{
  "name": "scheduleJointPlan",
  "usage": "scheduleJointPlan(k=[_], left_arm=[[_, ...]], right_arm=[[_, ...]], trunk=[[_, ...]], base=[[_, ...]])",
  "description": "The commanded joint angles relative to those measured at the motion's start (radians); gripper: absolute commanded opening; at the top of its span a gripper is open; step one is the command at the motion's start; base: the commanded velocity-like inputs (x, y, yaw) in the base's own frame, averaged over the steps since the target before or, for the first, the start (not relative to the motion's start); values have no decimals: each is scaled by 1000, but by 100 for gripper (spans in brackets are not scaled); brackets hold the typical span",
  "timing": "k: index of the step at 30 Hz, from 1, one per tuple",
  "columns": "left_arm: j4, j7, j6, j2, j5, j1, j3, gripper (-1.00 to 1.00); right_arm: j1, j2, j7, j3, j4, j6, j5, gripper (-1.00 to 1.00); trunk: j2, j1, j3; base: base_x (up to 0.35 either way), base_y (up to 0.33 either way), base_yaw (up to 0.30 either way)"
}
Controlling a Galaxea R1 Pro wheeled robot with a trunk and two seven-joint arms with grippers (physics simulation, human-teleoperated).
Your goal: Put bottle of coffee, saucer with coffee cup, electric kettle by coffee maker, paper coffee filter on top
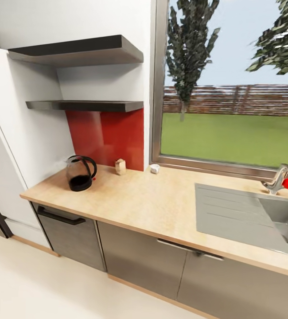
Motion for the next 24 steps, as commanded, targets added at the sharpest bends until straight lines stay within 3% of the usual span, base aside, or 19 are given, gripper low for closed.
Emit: scheduleJointPlan(k=[1, 12, 24], left_arm=[[0, 1, -2, 0, 10, -1, -2, 100], [0, 1, -2, 0, 9, -1, -2, 100], [0, 1, -2, 0, 10, -1, -2, 100]], right_arm=[[-1, 1, -1, -7, 1, -5, -4, 100], [-1, 2, -1, -6, 1, -5, -4, 100], [-1, 5, -2, -5, 1, -5, -4, 100]], trunk=[[-2, 1, -2], [-2, 1, -2], [-2, 1, -2]], base=[[122, 322, 0], [122, 322, 15], [136, 323, 257]])
